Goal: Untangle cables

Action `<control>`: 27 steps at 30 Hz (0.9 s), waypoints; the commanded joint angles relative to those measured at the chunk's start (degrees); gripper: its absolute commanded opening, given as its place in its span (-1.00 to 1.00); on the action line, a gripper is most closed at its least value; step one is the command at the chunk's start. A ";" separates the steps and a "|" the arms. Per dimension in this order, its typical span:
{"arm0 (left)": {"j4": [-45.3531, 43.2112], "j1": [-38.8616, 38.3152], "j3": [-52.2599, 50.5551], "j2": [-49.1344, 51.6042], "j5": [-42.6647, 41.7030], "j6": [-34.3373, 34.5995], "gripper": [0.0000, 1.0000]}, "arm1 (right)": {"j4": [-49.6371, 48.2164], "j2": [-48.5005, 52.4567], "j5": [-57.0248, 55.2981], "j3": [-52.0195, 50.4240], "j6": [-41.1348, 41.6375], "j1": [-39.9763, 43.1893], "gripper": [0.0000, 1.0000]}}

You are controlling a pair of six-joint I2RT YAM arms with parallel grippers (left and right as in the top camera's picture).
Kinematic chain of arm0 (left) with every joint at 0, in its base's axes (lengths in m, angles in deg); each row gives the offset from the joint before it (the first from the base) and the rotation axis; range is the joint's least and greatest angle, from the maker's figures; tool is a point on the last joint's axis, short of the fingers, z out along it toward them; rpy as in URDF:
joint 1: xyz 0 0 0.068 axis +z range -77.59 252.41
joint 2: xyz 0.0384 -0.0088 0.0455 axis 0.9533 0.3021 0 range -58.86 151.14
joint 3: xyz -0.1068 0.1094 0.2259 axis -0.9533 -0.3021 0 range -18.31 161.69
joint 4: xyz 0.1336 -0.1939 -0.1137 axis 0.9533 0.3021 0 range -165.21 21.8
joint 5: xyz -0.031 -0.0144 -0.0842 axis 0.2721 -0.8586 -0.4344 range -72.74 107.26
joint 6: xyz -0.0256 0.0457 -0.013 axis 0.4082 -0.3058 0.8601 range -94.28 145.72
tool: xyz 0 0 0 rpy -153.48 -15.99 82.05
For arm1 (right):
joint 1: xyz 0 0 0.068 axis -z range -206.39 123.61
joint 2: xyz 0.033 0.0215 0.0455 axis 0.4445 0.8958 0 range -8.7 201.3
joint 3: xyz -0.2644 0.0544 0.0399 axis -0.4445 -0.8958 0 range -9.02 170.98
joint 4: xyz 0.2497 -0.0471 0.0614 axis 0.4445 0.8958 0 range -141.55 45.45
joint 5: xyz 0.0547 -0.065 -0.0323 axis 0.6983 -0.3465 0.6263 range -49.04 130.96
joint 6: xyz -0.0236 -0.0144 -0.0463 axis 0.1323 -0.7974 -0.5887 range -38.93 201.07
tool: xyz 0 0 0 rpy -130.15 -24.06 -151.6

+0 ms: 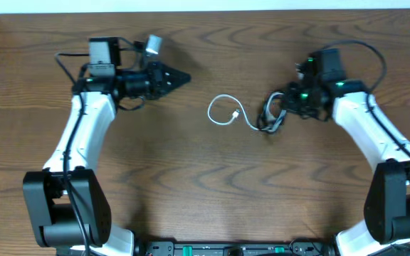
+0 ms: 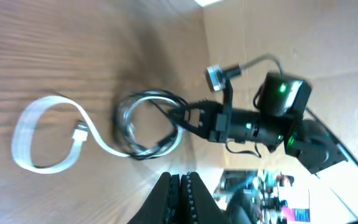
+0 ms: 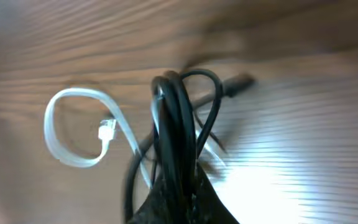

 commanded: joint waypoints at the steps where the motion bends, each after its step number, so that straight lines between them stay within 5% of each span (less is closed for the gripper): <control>1: -0.02 2.95 1.40 -0.83 0.28 -1.03 -0.85 | 0.44 0.07 1.86 -0.07 -13.97 1.51 -0.98; 12: 6.51 0.55 1.16 -0.83 0.28 -10.88 -0.85 | 0.87 0.04 23.17 -0.07 -42.14 -3.37 -0.98; 20: 8.13 -8.55 1.01 -0.83 0.28 -18.95 0.00 | -1.46 0.04 25.16 -0.04 -40.79 -5.25 -0.98; 27: 8.15 -13.16 1.01 -0.83 8.22 -21.16 0.16 | -1.22 0.04 35.17 1.22 -40.72 -5.84 -0.98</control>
